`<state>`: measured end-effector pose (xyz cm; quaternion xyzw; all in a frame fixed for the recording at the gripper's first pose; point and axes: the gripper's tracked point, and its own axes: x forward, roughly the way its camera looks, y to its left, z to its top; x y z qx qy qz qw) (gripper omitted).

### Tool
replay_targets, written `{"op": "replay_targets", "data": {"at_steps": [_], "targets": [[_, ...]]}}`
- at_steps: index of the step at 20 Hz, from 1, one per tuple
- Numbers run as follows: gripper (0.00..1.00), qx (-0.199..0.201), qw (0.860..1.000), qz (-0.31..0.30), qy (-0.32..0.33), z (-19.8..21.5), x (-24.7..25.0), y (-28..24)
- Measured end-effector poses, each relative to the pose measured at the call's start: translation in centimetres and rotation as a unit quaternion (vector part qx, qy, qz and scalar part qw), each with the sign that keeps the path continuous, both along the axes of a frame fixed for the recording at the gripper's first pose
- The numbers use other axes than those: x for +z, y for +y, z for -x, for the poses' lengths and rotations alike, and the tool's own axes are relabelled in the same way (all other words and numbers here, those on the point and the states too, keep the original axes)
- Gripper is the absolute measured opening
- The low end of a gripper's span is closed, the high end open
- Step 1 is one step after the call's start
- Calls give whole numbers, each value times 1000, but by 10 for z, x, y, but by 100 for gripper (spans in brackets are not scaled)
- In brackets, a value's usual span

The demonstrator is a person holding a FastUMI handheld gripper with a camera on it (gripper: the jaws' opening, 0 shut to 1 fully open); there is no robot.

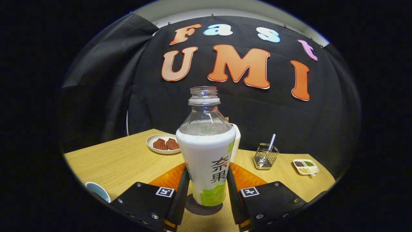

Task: Take the bottle from table, then pour the juice into the cup, finally place the bottle on the coaster

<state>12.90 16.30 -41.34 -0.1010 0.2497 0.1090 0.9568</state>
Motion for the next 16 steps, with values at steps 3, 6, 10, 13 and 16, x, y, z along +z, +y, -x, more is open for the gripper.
{"op": "replay_targets", "data": {"at_steps": [3, 6, 10, 13, 16], "targets": [[60, -8, 999, -28, 22, 2, -15, -1], [60, -13, 999, -40, 34, 4, -26, -4], [60, -16, 997, -54, 49, 9, -36, -8], [60, -22, 996, -58, 57, 11, -42, -11], [60, -19, 996, -60, 62, 16, -46, -8]]}}
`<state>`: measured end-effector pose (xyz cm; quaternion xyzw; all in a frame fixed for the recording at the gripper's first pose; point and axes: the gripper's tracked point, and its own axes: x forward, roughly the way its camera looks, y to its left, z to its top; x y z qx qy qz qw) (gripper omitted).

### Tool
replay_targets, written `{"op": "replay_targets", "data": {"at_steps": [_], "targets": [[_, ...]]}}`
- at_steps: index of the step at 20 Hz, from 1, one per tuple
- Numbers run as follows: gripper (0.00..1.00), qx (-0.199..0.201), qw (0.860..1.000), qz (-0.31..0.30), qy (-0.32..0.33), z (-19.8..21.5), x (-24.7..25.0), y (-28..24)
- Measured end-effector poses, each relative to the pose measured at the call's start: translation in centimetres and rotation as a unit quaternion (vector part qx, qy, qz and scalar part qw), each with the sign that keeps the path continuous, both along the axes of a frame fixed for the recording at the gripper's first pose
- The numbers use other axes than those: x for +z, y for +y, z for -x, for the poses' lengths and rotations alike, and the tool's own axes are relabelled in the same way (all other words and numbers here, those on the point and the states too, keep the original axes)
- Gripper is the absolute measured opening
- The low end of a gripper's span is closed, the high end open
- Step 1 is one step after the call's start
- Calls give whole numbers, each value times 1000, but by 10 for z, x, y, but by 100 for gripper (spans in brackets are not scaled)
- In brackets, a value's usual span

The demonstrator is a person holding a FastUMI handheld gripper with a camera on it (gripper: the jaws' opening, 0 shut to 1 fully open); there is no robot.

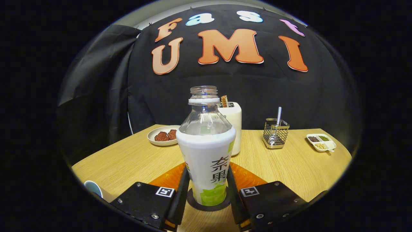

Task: Take the bottle from table, then pour the juice into the cup, finally place the bottle on the coaster

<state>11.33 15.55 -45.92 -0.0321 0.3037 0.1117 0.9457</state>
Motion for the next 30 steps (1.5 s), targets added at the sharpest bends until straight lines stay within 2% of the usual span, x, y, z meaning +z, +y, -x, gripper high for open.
{"op": "replay_targets", "data": {"at_steps": [8, 11, 12, 18, 21, 27, 30], "targets": [[69, 12, 1000, 1, -1, 6, 4, 6], [87, -4, 1000, -1, -15, 4, 24, -1], [89, -8, 1000, -4, -22, 4, 31, -3], [97, -20, 996, -46, -77, 24, 119, -15], [97, -33, 993, -24, -111, 39, 168, -35], [97, -30, 983, 3, -178, 82, 265, -51], [97, -44, 979, 4, -199, 116, 291, -57]]}}
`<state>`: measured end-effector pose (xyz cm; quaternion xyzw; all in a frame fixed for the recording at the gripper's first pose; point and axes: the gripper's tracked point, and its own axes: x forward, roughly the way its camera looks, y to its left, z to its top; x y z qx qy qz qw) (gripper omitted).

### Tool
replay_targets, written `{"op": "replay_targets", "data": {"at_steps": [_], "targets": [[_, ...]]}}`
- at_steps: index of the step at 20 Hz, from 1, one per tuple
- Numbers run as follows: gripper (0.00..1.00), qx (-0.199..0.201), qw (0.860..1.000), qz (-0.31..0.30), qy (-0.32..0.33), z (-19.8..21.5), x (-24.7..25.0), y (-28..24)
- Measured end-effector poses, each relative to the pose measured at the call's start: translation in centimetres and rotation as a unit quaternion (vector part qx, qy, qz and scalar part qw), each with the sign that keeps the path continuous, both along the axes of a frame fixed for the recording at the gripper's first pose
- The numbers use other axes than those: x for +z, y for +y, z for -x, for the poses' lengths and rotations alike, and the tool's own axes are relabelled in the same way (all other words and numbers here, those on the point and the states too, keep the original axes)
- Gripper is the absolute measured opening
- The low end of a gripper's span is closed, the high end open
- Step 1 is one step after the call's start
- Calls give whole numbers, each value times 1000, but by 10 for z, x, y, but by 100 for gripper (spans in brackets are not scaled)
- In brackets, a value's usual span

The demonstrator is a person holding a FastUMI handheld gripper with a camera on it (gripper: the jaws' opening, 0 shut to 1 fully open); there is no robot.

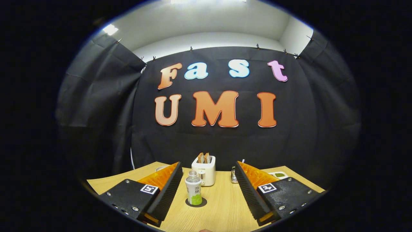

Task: Take the bottle from table, then pour the juice into the cup, finally place the bottle on the coaster

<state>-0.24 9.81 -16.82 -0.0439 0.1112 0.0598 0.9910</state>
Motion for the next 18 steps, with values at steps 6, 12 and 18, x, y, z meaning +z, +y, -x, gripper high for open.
{"op": "replay_targets", "data": {"at_steps": [6, 12, 18], "targets": [[97, -16, 1000, 16, -6, 46, 15, -16], [97, -27, 999, -35, -10, 69, 9, -22], [97, -56, 998, -3, -42, 74, 15, -44]]}}
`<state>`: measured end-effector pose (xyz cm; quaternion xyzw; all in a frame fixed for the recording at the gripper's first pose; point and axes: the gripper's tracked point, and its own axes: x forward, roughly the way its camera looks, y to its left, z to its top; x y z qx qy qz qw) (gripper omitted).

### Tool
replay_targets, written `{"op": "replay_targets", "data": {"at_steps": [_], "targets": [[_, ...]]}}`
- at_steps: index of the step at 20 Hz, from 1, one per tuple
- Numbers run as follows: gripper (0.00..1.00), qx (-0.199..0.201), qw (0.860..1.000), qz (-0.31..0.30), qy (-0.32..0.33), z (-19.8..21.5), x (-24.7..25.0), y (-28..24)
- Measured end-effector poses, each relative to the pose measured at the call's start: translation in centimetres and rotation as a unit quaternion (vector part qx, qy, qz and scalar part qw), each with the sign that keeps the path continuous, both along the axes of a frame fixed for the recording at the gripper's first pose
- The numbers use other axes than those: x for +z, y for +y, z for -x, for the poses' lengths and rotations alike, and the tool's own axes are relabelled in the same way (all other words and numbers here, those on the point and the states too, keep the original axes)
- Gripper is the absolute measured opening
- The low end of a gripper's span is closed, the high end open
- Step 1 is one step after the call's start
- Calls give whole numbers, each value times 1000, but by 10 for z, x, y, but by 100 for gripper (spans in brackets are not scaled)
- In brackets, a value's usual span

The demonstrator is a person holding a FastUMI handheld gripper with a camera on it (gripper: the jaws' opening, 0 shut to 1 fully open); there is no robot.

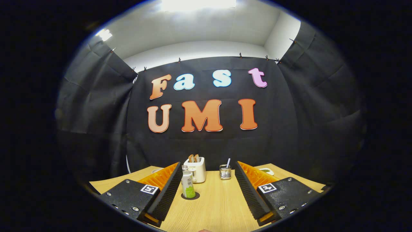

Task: Take the bottle from table, then pour the juice into the cup, finally place the bottle on the coaster

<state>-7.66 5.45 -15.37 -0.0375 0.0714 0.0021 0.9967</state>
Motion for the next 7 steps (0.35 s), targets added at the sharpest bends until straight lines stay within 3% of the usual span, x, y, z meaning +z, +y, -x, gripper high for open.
{"op": "replay_targets", "data": {"at_steps": [7], "targets": [[97, 8, 1000, -20, -9, 3, 6, 8]]}}
